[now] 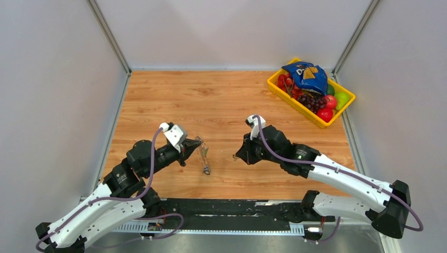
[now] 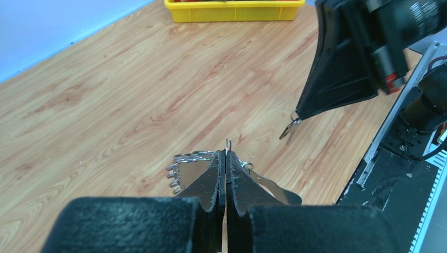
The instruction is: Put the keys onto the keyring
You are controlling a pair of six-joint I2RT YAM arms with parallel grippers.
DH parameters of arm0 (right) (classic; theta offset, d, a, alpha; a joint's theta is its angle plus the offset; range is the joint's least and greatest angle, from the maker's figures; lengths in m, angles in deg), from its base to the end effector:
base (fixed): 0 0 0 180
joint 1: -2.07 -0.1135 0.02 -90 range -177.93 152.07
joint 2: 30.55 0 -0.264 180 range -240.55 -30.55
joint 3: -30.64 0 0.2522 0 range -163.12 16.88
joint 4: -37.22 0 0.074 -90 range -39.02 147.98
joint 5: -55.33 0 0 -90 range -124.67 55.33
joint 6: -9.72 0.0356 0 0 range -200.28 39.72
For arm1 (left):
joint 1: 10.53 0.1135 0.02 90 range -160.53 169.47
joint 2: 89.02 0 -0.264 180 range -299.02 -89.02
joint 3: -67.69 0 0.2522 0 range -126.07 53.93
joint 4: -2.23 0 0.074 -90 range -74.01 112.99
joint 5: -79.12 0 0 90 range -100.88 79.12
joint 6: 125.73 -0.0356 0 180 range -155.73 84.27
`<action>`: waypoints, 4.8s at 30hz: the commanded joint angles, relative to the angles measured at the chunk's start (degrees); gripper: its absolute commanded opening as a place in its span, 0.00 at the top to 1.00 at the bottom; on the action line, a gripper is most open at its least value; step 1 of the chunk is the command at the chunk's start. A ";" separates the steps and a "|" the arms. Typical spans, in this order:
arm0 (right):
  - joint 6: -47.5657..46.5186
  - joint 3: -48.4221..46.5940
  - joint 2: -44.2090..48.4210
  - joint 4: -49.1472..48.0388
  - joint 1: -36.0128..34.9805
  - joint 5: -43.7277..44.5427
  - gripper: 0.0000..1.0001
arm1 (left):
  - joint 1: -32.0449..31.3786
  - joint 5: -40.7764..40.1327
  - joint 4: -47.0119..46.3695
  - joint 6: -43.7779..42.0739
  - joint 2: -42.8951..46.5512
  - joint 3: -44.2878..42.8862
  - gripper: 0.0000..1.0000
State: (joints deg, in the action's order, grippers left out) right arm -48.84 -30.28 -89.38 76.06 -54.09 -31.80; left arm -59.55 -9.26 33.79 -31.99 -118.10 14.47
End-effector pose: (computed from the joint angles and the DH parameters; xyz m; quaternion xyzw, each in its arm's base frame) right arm 0.1258 0.1844 0.2830 -0.1803 0.8754 0.2939 0.3389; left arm 0.0832 -0.0974 0.3308 0.2978 0.6898 -0.3027 0.5864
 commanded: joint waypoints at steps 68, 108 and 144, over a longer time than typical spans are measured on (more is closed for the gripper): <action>-42.62 -42.13 -21.50 6.08 -3.35 -22.90 1.00 | -0.03 5.85 -20.94 -18.84 7.11 7.33 1.00; -40.35 -38.67 -20.00 5.65 -3.37 -27.07 0.71 | 0.03 13.82 -27.14 -11.15 10.87 8.05 1.00; -52.16 -36.39 -2.75 2.67 -4.69 -32.39 0.65 | 0.02 25.38 -54.91 17.26 1.48 7.30 1.00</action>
State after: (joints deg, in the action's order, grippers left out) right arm -99.92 -63.83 -93.11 82.84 -58.31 -60.08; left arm -59.48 13.82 -13.68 -18.85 -116.41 23.67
